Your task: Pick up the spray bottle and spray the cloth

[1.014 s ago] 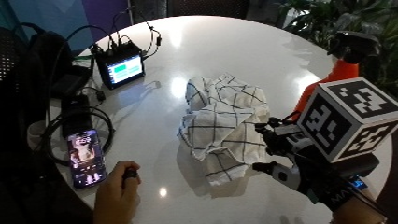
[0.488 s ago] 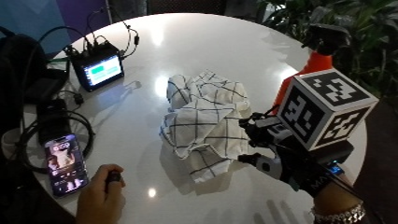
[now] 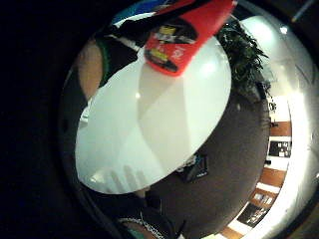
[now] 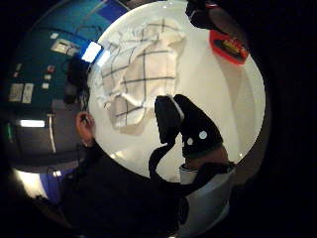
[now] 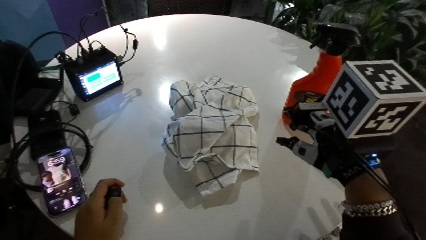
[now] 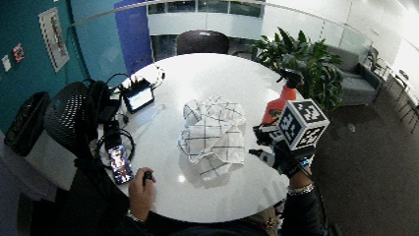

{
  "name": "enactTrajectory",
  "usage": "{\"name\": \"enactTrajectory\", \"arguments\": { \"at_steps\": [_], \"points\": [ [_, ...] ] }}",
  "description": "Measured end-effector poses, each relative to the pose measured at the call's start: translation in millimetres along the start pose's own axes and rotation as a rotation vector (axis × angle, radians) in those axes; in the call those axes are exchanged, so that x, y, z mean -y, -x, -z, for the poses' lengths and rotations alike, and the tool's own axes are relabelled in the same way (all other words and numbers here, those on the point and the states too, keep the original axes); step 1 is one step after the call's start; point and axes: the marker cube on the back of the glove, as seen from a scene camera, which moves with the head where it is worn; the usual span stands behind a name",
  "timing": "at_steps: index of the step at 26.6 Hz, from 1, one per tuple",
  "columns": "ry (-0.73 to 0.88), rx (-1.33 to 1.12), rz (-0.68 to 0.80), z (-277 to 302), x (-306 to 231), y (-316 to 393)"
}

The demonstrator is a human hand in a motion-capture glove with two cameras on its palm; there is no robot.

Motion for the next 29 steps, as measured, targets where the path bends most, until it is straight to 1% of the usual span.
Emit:
{"name": "enactTrajectory", "arguments": {
  "at_steps": [9, 18, 25, 29],
  "points": [
    [-0.253, 0.036, -0.255, 17, 42, -37],
    [-0.354, 0.084, -0.429, 19, 64, -43],
    [-0.361, 0.176, -0.476, 21, 88, -40],
    [-0.408, 0.246, -0.485, 18, 103, -40]
  ]
}}
